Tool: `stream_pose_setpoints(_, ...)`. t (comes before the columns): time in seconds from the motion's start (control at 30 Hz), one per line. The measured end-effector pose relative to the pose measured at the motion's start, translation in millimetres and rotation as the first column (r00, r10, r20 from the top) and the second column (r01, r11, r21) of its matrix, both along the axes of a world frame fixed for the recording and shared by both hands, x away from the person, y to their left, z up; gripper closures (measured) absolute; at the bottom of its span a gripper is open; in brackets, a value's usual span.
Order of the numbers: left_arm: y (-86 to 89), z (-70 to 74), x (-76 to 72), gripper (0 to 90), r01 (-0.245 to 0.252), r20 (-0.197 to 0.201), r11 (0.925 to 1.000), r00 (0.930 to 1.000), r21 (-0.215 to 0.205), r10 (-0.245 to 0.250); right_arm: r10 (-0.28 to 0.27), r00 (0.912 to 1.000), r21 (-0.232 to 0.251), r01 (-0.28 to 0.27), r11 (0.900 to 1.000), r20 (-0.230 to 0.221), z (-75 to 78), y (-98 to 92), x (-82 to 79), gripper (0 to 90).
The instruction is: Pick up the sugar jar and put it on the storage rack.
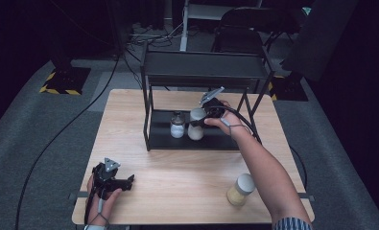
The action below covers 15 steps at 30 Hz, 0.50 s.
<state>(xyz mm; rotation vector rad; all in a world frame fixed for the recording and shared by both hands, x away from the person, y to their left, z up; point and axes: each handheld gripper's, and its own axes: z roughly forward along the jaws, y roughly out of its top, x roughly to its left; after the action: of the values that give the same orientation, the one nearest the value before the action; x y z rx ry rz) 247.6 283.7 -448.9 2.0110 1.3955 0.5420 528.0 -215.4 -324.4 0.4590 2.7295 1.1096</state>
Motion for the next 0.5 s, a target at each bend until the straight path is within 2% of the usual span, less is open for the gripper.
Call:
stream_pose_setpoints(0.27, 0.0, 0.0, 0.0, 0.5, 0.0, 0.0, 1.0, 1.0, 0.0, 0.0, -0.016, 0.9994, 0.011, 0.016, 1.0, -0.03, -6.8, -2.0, 4.6, 34.1)
stream_pose_setpoints(0.43, 0.0, 0.0, 0.1, 0.6, 0.001, 0.0, 1.0, 1.0, 0.001, -0.001, -0.025, 0.9993, 0.031, 0.026, 0.999, -0.027, -12.4, -6.0, 5.7, 34.0)
stream_pose_setpoints(0.5, 0.0, 0.0, 0.0, 0.5, 0.0, 0.0, 1.0, 1.0, 0.0, 0.0, -0.018, 0.9996, 0.022, 0.019, 1.0, -0.02, -11.7, -4.8, 5.3, 33.9)
